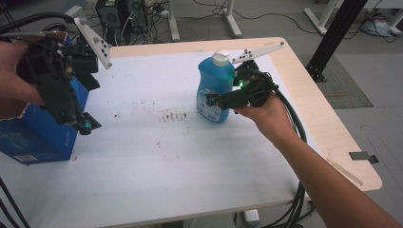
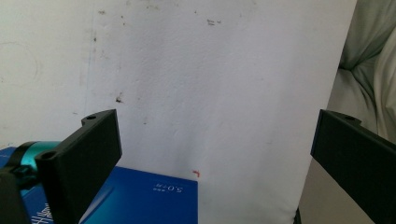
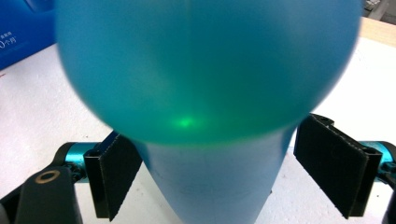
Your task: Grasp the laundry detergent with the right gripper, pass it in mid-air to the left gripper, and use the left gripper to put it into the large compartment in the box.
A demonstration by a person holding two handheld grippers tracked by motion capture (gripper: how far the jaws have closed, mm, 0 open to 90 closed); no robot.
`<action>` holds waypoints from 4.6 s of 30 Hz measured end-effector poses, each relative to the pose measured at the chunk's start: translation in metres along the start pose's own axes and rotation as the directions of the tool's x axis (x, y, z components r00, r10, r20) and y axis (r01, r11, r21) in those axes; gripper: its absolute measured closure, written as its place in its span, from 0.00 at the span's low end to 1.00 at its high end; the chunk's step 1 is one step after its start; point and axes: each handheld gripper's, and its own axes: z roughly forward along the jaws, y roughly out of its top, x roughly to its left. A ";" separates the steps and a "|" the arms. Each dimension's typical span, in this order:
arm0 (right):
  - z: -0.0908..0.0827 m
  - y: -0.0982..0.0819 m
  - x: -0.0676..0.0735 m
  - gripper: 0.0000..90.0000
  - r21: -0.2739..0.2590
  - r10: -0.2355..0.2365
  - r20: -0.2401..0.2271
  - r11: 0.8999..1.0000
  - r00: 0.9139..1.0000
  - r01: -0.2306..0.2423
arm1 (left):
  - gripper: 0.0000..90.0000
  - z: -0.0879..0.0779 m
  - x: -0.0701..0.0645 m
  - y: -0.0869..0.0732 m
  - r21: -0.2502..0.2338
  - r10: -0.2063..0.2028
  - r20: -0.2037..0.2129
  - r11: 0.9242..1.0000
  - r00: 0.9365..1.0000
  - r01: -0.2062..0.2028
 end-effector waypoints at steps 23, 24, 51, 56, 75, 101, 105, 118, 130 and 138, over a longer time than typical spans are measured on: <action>0.010 -0.006 0.005 0.38 -0.055 -0.056 0.025 0.997 0.998 0.057 | 0.02 0.002 0.001 -0.001 -0.002 -0.005 0.005 1.000 1.000 0.005; 0.010 -0.006 0.006 0.39 -0.057 -0.061 0.029 0.996 0.998 0.062 | 0.02 0.002 0.001 -0.001 -0.003 -0.010 0.006 1.000 1.000 0.010; 0.000 0.000 0.009 0.52 -0.081 -0.126 0.002 0.989 0.992 0.126 | 0.02 -0.013 0.004 0.004 -0.046 -0.002 0.004 0.999 1.000 0.003; -0.013 0.016 0.016 0.51 -0.089 -0.210 -0.145 0.976 0.967 0.198 | 0.02 -0.019 -0.001 0.014 -0.057 0.034 0.014 0.998 0.999 -0.033; -0.008 0.048 0.063 0.51 -0.093 -0.375 -0.434 0.923 0.819 0.373 | 0.02 -0.034 -0.016 0.043 -0.062 0.104 0.030 0.993 0.994 -0.102; 0.020 0.080 0.114 0.51 -0.108 -0.453 -0.557 0.871 0.696 0.480 | 0.02 -0.040 -0.023 0.069 -0.078 0.134 0.030 0.988 0.991 -0.131; 0.023 0.081 0.117 0.51 -0.110 -0.457 -0.562 0.868 0.690 0.485 | 0.02 -0.040 -0.023 0.070 -0.077 0.135 0.028 0.988 0.990 -0.133; 0.023 0.086 0.120 0.51 -0.120 -0.453 -0.569 0.871 0.686 0.476 | 0.02 -0.035 -0.024 0.073 -0.060 0.142 0.018 0.988 0.990 -0.141; 0.023 0.086 0.120 0.51 -0.120 -0.453 -0.569 0.871 0.686 0.476 | 0.14 -0.033 -0.024 0.077 -0.068 0.163 0.035 0.985 0.986 -0.161; 0.023 0.086 0.120 0.51 -0.120 -0.452 -0.569 0.872 0.687 0.474 | 0.24 -0.033 -0.023 0.077 -0.071 0.178 0.049 0.982 0.983 -0.174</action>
